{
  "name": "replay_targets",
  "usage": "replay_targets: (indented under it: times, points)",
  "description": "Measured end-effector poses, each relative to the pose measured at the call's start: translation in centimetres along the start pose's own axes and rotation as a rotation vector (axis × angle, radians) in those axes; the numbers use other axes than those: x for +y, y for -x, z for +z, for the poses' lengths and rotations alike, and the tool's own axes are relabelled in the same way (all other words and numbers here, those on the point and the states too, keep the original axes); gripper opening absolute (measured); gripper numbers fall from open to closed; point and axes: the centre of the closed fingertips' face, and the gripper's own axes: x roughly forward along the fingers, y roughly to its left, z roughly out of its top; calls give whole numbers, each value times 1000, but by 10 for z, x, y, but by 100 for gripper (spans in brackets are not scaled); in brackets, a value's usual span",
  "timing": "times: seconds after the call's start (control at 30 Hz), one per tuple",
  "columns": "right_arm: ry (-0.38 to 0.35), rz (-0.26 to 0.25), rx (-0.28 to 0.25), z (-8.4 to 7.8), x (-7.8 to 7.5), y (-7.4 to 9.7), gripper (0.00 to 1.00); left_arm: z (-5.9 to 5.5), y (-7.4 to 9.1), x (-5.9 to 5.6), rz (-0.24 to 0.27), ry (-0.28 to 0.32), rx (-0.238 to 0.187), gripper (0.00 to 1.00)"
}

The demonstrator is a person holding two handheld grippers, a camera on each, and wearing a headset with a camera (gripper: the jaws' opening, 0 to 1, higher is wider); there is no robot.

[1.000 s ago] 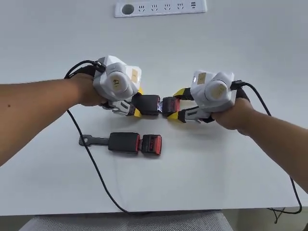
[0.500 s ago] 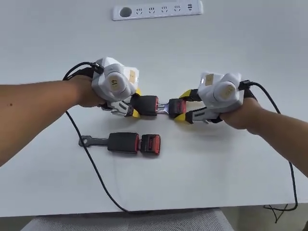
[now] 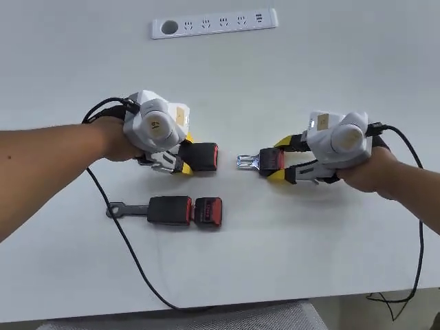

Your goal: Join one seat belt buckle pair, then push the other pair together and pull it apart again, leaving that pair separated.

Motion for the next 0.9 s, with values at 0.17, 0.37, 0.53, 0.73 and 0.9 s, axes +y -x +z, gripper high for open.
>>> replay_targets:
  times: [0.17,0.37,0.53,0.73,0.9]
  points:
    - [1,-4,2,-11,3,12,36,1,0,0,-2,-4,11,34]
    - [14,-7,31,-29,6,28,36,1,0,0,-2,-3,17,34]
    - [0,-18,55,-44,2,42,36,1,-1,-1,-2,-5,22,34]
    - [0,-26,55,-53,-4,49,36,1,-1,0,-1,-5,23,34]
    - [6,-21,59,-60,-4,55,36,1,-2,0,-3,-3,29,34]
